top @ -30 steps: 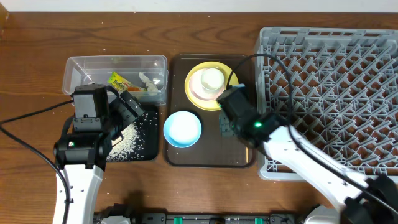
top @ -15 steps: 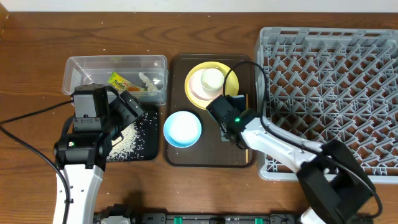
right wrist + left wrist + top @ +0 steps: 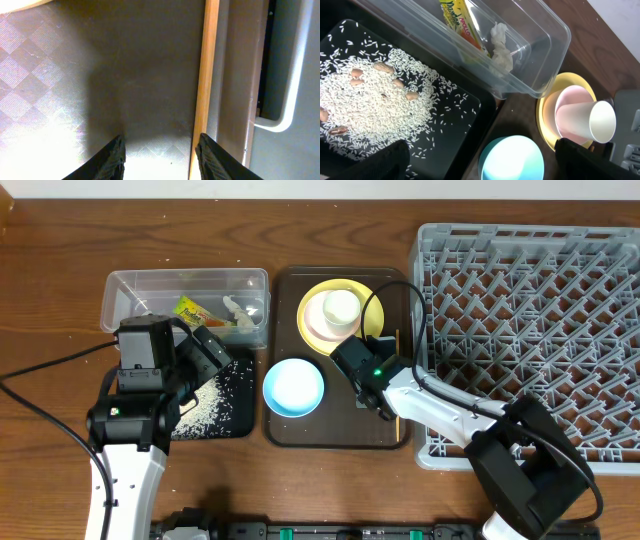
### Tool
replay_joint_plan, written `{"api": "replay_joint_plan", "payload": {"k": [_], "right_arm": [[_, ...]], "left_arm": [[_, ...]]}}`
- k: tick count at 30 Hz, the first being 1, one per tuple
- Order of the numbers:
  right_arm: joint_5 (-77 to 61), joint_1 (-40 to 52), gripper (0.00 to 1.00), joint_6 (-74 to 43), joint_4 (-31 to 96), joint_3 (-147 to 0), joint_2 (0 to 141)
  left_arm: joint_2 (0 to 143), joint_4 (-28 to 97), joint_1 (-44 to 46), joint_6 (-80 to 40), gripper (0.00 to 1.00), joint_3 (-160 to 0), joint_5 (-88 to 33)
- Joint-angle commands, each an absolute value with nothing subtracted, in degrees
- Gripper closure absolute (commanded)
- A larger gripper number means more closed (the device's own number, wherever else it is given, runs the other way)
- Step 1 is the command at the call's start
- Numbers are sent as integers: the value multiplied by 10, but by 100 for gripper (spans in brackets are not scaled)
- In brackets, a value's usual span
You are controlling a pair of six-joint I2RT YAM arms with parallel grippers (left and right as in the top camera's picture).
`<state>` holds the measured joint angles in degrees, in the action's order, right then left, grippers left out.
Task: Sort waste into correct bins and load items into the dishwasher rack
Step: 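Move the right gripper back and grasp the second chopstick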
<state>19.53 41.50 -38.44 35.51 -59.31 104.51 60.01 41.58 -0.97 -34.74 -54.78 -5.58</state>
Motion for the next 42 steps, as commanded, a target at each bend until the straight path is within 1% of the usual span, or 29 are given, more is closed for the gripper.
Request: {"api": "replay_joint_plan", "payload": {"k": [1,10,23,37,42], "right_arm": [[206,415,55,-396,360,-604,1033],[212,400,55,-396,397,-606,1004],[212,393,57,-425,398,-600,1004],[212,392,57,-428,360,-564,1004],[198,386,61,-428,312,-531,1004]], "left_arm": [[602,416,-12,-348,5,-556,-51],[602,416,-12,-348,5,-556,-51],[602,416,-12,-348,5,-556,-51],[602,416,-12,-348,5,-556,-51],[602,416,-12,-348,5,-556,-51]]}}
